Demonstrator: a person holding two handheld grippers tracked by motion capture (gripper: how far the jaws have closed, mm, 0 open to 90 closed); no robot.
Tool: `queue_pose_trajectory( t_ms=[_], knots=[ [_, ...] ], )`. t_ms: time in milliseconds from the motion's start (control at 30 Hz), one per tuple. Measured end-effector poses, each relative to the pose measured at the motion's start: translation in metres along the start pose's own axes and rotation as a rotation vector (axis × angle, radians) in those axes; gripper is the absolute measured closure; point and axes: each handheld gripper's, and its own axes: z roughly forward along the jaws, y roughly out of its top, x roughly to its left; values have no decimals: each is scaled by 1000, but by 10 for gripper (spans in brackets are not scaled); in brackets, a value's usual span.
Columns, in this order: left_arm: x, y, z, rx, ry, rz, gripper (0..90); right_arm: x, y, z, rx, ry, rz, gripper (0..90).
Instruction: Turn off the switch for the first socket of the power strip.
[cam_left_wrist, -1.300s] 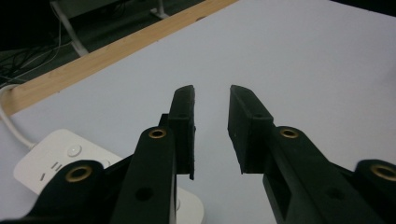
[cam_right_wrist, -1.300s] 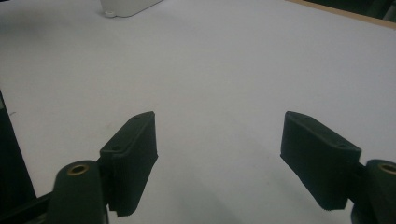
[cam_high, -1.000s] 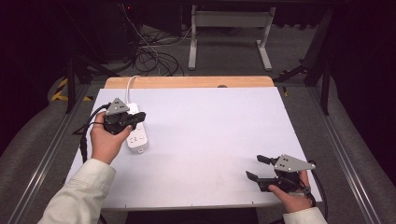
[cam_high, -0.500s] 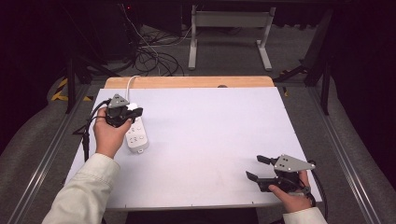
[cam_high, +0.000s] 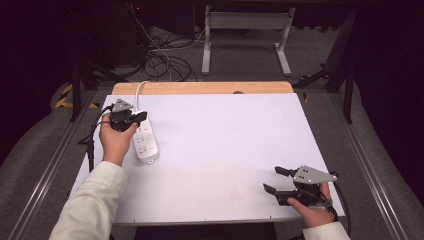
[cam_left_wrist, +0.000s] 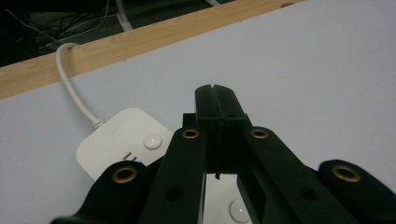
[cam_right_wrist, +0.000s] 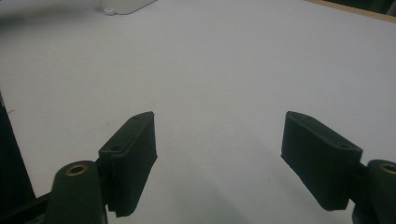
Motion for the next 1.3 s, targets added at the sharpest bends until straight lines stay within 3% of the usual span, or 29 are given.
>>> queue_pose_trajectory(
  t_ms=[400, 700, 867, 1033, 1300],
  knots=[
    [13, -9, 19, 11, 16, -16, 900, -1, -1, 2, 7, 2, 14, 266],
    [17, -13, 28, 18, 30, -4, 900, -2, -2, 2, 10, 3, 24, 265],
    [26, -18, 32, 25, 50, -28, 900, -2, -3, 1, 6, 3, 23, 264],
    [28, -21, 37, 54, 81, -23, 900, -2, -3, 1, 10, 5, 23, 264],
    [28, -22, 41, 54, 85, -27, 900, -2, -3, 2, 10, 6, 23, 263]
  ],
)
